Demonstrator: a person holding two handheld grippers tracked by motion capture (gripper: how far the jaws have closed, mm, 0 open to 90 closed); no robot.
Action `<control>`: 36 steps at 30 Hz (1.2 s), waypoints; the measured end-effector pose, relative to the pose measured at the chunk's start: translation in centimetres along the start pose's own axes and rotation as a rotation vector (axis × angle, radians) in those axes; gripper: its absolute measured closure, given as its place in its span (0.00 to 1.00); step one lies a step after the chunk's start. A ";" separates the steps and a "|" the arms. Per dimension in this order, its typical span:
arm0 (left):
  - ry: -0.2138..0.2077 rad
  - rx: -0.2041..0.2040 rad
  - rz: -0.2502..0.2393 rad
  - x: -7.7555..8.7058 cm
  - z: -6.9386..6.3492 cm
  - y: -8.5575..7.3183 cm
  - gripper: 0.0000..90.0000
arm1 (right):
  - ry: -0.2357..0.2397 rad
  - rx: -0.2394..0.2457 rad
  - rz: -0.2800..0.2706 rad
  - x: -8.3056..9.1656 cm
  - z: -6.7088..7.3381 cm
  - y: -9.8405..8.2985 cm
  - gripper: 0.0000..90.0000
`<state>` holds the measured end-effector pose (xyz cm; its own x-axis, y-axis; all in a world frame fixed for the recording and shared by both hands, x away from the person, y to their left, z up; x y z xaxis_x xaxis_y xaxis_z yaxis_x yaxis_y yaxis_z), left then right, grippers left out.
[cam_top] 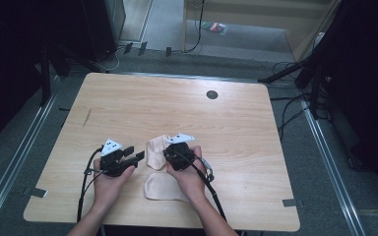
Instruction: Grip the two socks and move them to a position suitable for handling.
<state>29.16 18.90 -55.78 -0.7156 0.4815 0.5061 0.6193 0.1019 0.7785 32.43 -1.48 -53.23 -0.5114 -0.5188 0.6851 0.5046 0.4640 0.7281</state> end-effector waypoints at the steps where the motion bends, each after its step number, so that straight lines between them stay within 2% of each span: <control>1: -0.022 0.012 0.003 0.0 -0.1 0.1 0.54 | 0.006 -0.011 -0.018 0.6 -0.1 0.5 0.99; 7: -0.053 -0.003 0.017 -0.2 -0.8 0.1 0.54 | 0.007 -0.003 -0.056 2.0 -0.6 2.1 0.99; 17: -0.066 -0.026 0.053 -0.9 -1.4 -0.1 0.53 | 0.006 0.007 -0.089 3.1 -0.4 3.5 0.99; 25: -0.066 -0.019 0.064 -1.4 -1.7 -0.1 0.53 | 0.008 0.021 -0.111 3.8 0.0 4.4 0.99; 28: -0.062 -0.029 0.068 -1.6 -1.8 0.0 0.53 | 0.012 0.026 -0.121 4.1 0.1 4.7 0.99; 33: -0.082 -0.060 0.077 -2.2 -2.8 0.3 0.51 | 0.009 0.033 -0.133 4.5 0.3 5.2 0.99; 36: -0.081 -0.059 0.084 -2.7 -3.0 0.2 0.51 | 0.016 0.030 -0.139 4.8 0.4 5.4 0.99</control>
Point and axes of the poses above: each handheld gripper's, and its own axes: x roughly backward along the jaws, y roughly out of its top, z roughly to its left, the point moved 2 cm from there along -x, roughly forward along the jaws, and after that the axes turned 7 degrees about x, right-handed, at the moved point
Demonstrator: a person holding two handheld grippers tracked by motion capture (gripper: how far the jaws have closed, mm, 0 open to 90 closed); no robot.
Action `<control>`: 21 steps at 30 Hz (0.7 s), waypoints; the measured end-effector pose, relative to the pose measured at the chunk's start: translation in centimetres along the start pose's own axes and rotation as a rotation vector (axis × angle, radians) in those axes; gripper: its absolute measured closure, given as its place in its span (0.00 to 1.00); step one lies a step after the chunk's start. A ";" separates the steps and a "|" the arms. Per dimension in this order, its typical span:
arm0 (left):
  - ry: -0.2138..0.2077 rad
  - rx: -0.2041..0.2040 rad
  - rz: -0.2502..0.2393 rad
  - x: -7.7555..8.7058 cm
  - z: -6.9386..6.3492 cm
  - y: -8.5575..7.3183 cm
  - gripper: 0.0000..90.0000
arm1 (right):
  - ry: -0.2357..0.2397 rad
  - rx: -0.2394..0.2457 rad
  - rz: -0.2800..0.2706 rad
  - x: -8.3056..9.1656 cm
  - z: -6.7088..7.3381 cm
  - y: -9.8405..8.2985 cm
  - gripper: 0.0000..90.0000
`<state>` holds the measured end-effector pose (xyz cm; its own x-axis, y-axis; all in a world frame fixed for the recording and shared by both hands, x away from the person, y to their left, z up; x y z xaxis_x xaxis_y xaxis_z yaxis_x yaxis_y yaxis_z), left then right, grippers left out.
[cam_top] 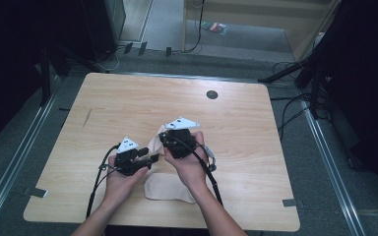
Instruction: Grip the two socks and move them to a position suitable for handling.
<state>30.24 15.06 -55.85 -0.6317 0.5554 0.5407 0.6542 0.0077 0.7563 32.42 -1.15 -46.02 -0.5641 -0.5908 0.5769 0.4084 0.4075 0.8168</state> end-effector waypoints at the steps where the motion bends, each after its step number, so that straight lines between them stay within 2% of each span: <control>1: -0.002 0.002 0.007 -0.1 0.0 0.0 0.51 | 0.003 0.003 -0.005 0.1 0.0 0.1 0.99; 4: 0.000 0.007 0.011 -0.3 0.0 0.1 0.48 | 0.009 0.003 -0.006 0.3 0.1 0.2 0.99; 5: 0.004 0.029 0.006 -0.5 0.2 0.2 0.48 | 0.012 0.007 -0.011 0.4 0.2 0.4 0.99; 10: 0.010 0.030 0.002 -0.7 0.2 0.4 0.49 | 0.020 0.009 -0.018 0.8 0.5 0.7 0.99; 15: 0.023 0.015 -0.005 -1.0 0.1 0.4 0.64 | 0.037 0.014 -0.036 1.7 0.8 1.1 0.99; 18: 0.021 -0.003 -0.017 -0.8 0.1 0.5 0.78 | 0.042 0.015 -0.042 2.0 0.9 1.3 0.99; 19: 0.028 -0.022 -0.031 -0.5 0.1 0.6 0.85 | 0.045 0.013 -0.048 2.3 0.9 1.4 0.99; 21: 0.032 -0.022 -0.046 0.1 0.4 0.8 0.93 | 0.044 0.012 -0.051 2.4 0.8 1.4 0.99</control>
Point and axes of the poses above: each handheld gripper's, and its own axes: x roughly backward along the jaws, y roughly out of its top, z roughly to its left, the point moved 2 cm from there along -x, roughly forward along the jaws, and after that the axes turned 7 degrees about x, right-handed, at the moved point
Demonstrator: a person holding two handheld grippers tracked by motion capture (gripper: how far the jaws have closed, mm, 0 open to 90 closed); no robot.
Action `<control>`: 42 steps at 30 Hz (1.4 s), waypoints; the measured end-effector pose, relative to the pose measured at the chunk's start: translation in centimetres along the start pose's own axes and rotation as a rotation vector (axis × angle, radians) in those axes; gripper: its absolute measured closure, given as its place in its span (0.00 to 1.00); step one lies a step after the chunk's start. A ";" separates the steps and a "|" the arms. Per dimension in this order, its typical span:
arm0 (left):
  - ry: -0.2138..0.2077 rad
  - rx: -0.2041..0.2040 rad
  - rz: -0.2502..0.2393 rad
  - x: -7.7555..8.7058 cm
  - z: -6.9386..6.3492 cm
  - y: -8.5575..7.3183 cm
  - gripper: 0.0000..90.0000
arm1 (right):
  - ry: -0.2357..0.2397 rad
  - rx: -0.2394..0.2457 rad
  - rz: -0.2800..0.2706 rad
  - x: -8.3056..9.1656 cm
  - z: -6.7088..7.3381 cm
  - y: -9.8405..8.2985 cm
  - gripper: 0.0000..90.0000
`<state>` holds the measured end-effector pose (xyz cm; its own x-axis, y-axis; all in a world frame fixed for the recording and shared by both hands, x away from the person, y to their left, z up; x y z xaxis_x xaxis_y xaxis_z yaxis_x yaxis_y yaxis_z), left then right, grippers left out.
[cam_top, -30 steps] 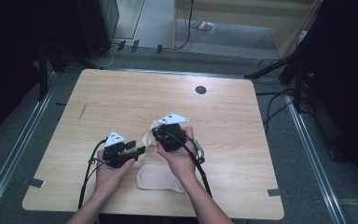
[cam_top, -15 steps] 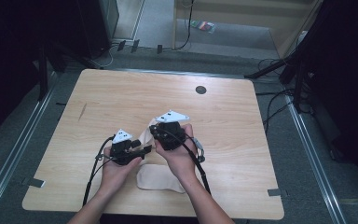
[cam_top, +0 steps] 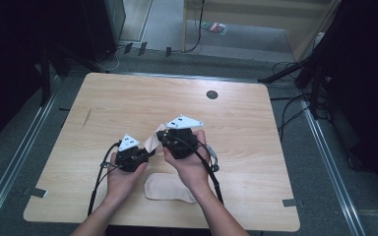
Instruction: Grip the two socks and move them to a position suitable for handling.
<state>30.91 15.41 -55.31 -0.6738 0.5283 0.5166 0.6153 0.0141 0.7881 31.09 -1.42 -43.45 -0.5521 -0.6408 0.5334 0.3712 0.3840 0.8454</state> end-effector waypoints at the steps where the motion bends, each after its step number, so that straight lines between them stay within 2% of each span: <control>1: 0.000 0.000 0.000 0.0 0.0 0.0 0.98 | 0.000 0.000 0.000 0.0 0.0 0.0 0.99; 3: 0.022 -0.002 -0.032 0.9 0.6 0.4 0.99 | -0.001 -0.005 -0.005 0.1 -0.3 0.0 0.99; 4: 0.022 -0.002 -0.032 0.9 0.6 0.4 0.99 | -0.001 -0.005 -0.005 0.1 -0.3 0.0 0.99; 7: 0.098 -0.032 -0.103 2.5 1.1 1.2 1.00 | 0.000 -0.020 -0.011 0.0 -0.7 -0.2 0.99; 10: 0.222 -0.128 -0.170 3.9 1.0 1.7 1.00 | 0.008 -0.019 -0.018 -0.3 -1.0 -0.3 0.99; 11: 0.222 -0.128 -0.170 3.9 1.0 1.7 1.00 | 0.008 -0.019 -0.018 -0.3 -1.0 -0.3 0.99; 12: 0.269 -0.163 -0.193 4.4 1.0 1.8 1.00 | 0.007 -0.016 -0.010 -0.7 -1.1 -0.6 0.99; 13: 0.269 -0.163 -0.193 4.4 1.0 1.8 1.00 | 0.007 -0.016 -0.010 -0.7 -1.1 -0.6 0.99; 14: 0.292 -0.192 -0.169 4.3 1.1 1.6 1.00 | 0.007 -0.018 0.005 -1.3 -1.3 -1.0 0.99; 16: 0.284 -0.192 -0.135 3.8 1.1 1.2 1.00 | 0.002 -0.019 0.024 -2.0 -1.6 -1.6 0.99; 17: 0.284 -0.192 -0.135 3.8 1.1 1.2 1.00 | 0.002 -0.019 0.024 -2.0 -1.6 -1.6 0.99; 18: 0.280 -0.200 -0.097 3.2 1.1 0.7 0.99 | -0.006 -0.026 0.043 -2.5 -2.0 -2.3 0.99; 22: 0.261 -0.211 -0.060 2.5 0.8 0.2 0.99 | -0.022 -0.044 0.074 -3.0 -3.1 -3.6 0.99; 26: 0.250 -0.224 -0.051 2.2 0.4 0.1 0.99 | -0.033 -0.050 0.089 -3.0 -3.9 -4.4 0.99; 32: 0.272 -0.278 -0.043 1.7 -0.4 -0.2 0.97 | -0.044 -0.053 0.090 -2.7 -4.4 -4.8 0.99; 34: 0.260 -0.286 -0.023 1.4 -0.5 -0.3 0.91 | -0.053 -0.048 0.094 -2.5 -4.7 -5.0 0.99; 35: 0.260 -0.286 -0.023 1.4 -0.5 -0.3 0.90 | -0.053 -0.048 0.094 -2.5 -4.7 -5.0 0.99; 37: 0.227 -0.257 -0.005 1.1 -0.4 -0.5 0.87 | -0.061 -0.050 0.101 -2.4 -5.0 -5.3 0.99; 39: 0.211 -0.245 0.009 1.1 -0.2 -0.5 0.85 | -0.065 -0.046 0.107 -2.3 -5.2 -5.5 0.99; 42: 0.199 -0.238 0.016 1.0 -0.1 -0.6 0.84 | -0.066 -0.043 0.124 -2.3 -5.6 -5.9 0.99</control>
Point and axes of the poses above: each handheld gripper's, and its own axes: x roughly backward along the jaws, y roughly out of its top, z roughly to its left, the point moved 2 cm from there along -x, roughly forward along the jaws, and after that the axes turned 7 degrees about x, right-handed, at the moved point
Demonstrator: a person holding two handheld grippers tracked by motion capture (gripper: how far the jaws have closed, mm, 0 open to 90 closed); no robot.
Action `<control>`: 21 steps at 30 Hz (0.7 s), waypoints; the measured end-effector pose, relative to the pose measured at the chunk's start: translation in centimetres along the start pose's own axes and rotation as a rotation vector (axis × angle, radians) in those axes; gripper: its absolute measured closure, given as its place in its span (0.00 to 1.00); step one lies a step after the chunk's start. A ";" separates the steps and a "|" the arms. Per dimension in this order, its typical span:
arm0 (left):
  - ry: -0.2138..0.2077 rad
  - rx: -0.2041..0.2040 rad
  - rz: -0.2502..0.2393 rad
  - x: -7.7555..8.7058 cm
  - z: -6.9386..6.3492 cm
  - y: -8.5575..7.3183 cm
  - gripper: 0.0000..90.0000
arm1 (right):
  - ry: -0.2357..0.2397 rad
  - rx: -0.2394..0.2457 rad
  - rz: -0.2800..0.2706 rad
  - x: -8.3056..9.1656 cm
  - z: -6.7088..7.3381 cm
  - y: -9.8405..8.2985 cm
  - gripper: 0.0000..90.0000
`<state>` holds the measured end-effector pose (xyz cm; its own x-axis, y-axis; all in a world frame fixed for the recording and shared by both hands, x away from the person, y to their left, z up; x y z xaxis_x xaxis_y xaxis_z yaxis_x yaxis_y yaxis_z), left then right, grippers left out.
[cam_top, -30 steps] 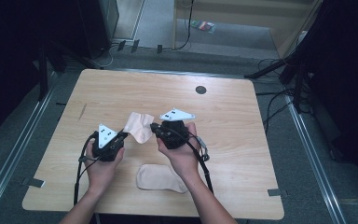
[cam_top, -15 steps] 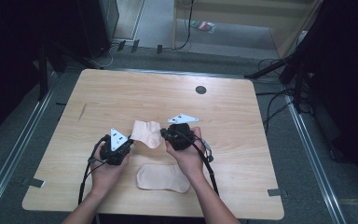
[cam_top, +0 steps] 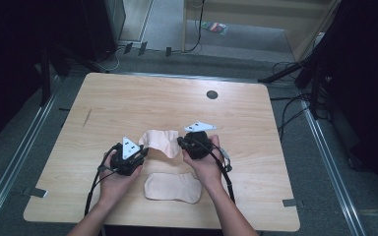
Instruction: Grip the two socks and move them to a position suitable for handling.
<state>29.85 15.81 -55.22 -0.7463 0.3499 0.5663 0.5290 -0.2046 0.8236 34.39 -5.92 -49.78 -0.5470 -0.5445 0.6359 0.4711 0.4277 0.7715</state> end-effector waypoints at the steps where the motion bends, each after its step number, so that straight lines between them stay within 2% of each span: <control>1: 0.000 0.000 0.000 0.0 0.0 0.0 0.84 | 0.000 0.000 0.000 0.0 0.0 0.0 0.99; 7: -0.017 0.012 0.008 0.0 0.2 -0.1 0.84 | 0.003 0.003 0.025 0.1 -1.1 -0.7 0.99; 9: -0.019 0.023 0.008 0.0 0.4 -0.1 0.84 | 0.007 0.009 0.028 0.1 -1.2 -0.7 0.99; 10: -0.026 0.042 0.009 0.0 0.5 -0.1 0.84 | 0.005 0.008 0.034 0.2 -1.6 -0.8 0.99; 13: -0.030 0.054 0.011 0.1 0.7 -0.1 0.84 | -0.003 0.011 0.030 0.3 -2.0 -1.0 0.98; 14: -0.031 0.071 0.007 0.1 0.8 -0.2 0.83 | -0.020 0.001 0.027 0.4 -2.3 -1.2 0.96; 17: -0.033 0.083 0.003 0.2 1.1 -0.1 0.82 | -0.064 -0.010 0.026 0.4 -2.9 -1.5 0.86; 19: -0.035 0.087 0.005 0.3 1.2 -0.1 0.80 | -0.067 -0.015 0.024 0.4 -3.1 -1.6 0.83; 20: -0.040 0.101 -0.004 0.3 1.3 -0.1 0.79 | -0.084 -0.026 0.010 0.5 -3.4 -1.8 0.74; 21: -0.040 0.101 -0.004 0.3 1.3 -0.1 0.78 | -0.084 -0.026 0.010 0.5 -3.4 -1.8 0.74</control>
<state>30.13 17.15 -55.14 -0.7326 0.3870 0.5599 0.5659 -0.1109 0.8170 35.67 -9.42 -50.95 -0.5973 -0.4775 0.6444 0.4943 0.4136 0.7646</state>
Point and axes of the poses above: each handheld gripper's, and its own axes: x roughly backward along the jaws, y roughly out of its top, z roughly to its left, the point moved 2 cm from there along -x, roughly forward along the jaws, and after that the axes turned 7 degrees about x, right-handed, at the moved point
